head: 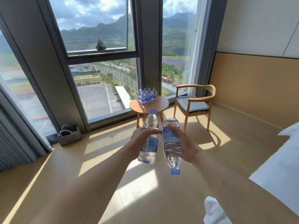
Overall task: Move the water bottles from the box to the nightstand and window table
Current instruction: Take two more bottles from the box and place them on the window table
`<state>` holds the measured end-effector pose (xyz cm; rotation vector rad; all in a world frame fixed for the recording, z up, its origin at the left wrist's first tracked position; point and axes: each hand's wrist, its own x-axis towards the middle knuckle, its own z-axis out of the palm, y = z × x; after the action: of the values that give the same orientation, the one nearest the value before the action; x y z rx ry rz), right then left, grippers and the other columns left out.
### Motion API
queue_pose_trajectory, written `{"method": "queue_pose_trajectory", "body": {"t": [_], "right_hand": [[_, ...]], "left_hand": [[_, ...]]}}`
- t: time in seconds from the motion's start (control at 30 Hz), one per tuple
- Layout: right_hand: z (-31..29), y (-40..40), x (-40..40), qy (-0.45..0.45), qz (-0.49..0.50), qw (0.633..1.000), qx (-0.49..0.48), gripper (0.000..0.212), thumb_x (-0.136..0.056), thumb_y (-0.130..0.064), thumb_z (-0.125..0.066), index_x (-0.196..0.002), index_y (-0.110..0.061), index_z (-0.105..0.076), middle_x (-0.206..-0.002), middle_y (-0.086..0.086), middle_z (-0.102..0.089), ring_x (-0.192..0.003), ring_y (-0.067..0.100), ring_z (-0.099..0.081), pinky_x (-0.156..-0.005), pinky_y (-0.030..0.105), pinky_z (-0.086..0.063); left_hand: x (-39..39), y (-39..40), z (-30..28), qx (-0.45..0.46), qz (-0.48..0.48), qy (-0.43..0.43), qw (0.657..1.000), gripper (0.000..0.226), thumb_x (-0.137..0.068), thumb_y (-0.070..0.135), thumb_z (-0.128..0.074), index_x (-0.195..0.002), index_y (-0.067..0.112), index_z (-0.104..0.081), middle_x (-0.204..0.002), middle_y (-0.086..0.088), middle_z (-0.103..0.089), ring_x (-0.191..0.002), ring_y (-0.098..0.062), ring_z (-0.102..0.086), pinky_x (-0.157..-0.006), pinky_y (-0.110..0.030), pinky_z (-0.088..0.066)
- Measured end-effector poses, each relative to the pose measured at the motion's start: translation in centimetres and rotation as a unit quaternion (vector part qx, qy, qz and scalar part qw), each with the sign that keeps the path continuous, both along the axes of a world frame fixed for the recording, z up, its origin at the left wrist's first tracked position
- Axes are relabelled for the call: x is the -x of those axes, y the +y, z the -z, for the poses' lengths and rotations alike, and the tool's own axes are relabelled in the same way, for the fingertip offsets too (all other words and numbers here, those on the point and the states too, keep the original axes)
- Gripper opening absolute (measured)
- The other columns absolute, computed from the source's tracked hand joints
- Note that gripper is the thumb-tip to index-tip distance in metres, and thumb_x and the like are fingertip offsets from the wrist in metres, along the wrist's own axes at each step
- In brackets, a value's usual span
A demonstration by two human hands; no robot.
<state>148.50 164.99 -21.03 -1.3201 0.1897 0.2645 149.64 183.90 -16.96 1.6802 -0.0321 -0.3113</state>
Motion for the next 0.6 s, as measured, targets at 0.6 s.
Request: {"method": "queue_pose_trajectory", "body": {"t": [0.6], "right_hand": [[6.0,-3.6,-39.5,0.066,-0.040,0.997,-0.028,0.075,-0.064,-0.062,-0.088,-0.114,-0.009,-0.074,-0.092,0.016,-0.076,-0.074,0.030,-0.075,-0.061,0.035,-0.059]], "left_hand": [[-38.6,-2.5,6.0,-0.020,-0.011,0.042,0.999,0.041,-0.076,0.040,-0.084,-0.110,0.021,-0.074,-0.094,-0.004,-0.081,-0.081,-0.026,-0.079,-0.065,-0.030,-0.058]]}}
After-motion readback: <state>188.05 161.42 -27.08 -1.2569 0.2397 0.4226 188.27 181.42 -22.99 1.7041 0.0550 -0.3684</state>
